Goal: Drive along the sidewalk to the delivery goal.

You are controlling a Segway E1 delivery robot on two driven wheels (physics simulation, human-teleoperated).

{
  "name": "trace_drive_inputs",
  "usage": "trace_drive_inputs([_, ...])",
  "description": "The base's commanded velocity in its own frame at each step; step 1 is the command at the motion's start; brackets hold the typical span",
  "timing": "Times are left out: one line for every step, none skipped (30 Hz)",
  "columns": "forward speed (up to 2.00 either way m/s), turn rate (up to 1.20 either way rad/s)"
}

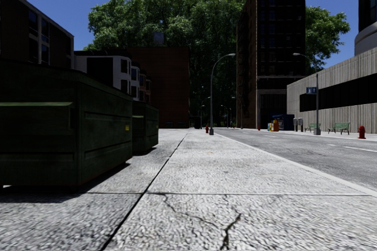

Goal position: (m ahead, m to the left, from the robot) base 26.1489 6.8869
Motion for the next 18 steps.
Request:
trace_drive_inputs([2.0, 0.0])
trace_drive_inputs([2.0, 0.0])
trace_drive_inputs([2.0, 0.0])
trace_drive_inputs([2.0, 0.0])
trace_drive_inputs([2.0, 0.0])
trace_drive_inputs([2.0, 0.0])
trace_drive_inputs([2.0, 0.0])
trace_drive_inputs([2.0, 0.0])
trace_drive_inputs([2.0, 0.0])
trace_drive_inputs([2.0, 0.0])
trace_drive_inputs([2.0, 0.0])
trace_drive_inputs([2.0, 0.0])
trace_drive_inputs([2.0, 0.0])
trace_drive_inputs([2.0, 0.0])
trace_drive_inputs([2.0, 0.0])
trace_drive_inputs([2.0, 0.0])
trace_drive_inputs([2.0, 0.0])
trace_drive_inputs([2.0, 0.0])
